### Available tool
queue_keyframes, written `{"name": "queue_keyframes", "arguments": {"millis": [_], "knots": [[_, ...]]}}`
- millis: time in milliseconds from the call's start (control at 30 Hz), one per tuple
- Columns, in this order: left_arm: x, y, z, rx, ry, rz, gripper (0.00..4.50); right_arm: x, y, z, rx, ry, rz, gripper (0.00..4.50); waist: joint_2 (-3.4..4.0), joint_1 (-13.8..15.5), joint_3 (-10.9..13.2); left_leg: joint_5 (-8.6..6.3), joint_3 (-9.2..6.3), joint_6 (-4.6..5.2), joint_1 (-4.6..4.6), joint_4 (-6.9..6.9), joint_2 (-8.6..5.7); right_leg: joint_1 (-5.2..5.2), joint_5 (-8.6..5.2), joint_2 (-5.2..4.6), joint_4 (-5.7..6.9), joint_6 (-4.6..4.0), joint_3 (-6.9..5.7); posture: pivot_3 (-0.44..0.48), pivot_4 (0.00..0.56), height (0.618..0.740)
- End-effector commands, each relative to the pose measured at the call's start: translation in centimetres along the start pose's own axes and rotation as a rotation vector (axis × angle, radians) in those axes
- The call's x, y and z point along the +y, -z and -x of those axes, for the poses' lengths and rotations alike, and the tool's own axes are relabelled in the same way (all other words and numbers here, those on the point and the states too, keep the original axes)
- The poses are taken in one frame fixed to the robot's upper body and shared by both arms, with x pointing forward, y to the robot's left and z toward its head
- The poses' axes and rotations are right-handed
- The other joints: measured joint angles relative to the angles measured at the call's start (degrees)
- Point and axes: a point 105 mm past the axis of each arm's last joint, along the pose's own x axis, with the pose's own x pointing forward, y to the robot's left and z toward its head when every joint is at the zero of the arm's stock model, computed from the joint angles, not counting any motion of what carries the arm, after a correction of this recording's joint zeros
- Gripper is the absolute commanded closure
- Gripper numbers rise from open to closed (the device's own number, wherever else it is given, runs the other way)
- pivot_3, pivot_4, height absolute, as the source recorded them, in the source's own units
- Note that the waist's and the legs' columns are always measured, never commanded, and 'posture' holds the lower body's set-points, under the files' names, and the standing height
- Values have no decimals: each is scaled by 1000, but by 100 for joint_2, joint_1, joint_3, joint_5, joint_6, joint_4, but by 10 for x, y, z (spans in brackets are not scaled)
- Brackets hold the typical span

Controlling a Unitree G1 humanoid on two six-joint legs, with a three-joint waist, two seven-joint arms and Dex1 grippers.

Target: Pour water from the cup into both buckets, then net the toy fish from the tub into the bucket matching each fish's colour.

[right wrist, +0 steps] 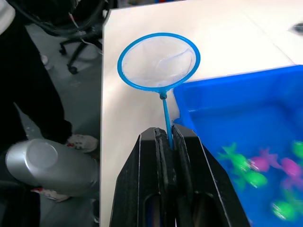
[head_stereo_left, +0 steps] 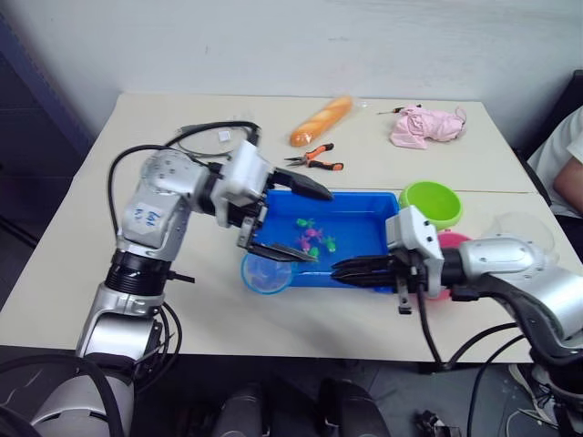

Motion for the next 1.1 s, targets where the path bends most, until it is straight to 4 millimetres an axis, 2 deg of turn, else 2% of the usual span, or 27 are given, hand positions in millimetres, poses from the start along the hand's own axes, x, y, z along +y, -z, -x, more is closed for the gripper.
{"name": "queue_keyframes", "arguments": {"millis": [33,100,200,367,467,567,667,833,1100], "knots": [[-1,7,29,15,-105,26,15,-13,-5,28,29,95,77,4500,0,-17,0,0,2,-1,3,-2,0,0,0,0,1,0,2,0,150,740],[-1,12,42,15,-177,75,15,-19,-3,39,63,131,100,4500,0,-13,0,0,1,0,4,-3,-1,3,0,0,1,0,0,0,150,740],[-18,38,62,121,-215,107,15,-32,1,59,151,202,129,4500,0,-12,0,-2,1,2,2,2,-2,4,1,-1,0,1,2,0,150,740],[-34,64,77,157,-287,185,15,-53,14,77,318,274,214,4500,0,2,0,-3,1,1,2,4,1,4,1,-17,-2,1,4,0,150,740],[-41,74,75,165,-298,210,15,-68,19,82,397,331,234,4500,0,-27,0,-5,2,-3,3,3,2,3,1,-21,-3,1,6,0,150,740],[-44,76,68,146,-310,212,15,-75,22,81,421,319,243,4500,1,-42,1,-6,2,-7,2,3,6,-1,1,-24,-2,1,7,0,150,740],[-37,77,59,105,-363,153,15,-89,35,86,591,347,333,4500,1,-66,0,-8,2,-10,3,2,6,0,0,-24,-1,1,7,0,150,740],[-33,83,44,76,-363,152,15,-95,46,81,707,253,461,4500,3,-109,1,-8,7,-10,1,4,5,-2,1,-22,0,1,7,0,150,740],[-32,84,32,79,-312,154,15,-93,53,64,728,146,527,4500,4,-107,2,-7,13,-11,4,5,8,-2,1,-14,2,1,3,0,150,740]]}}
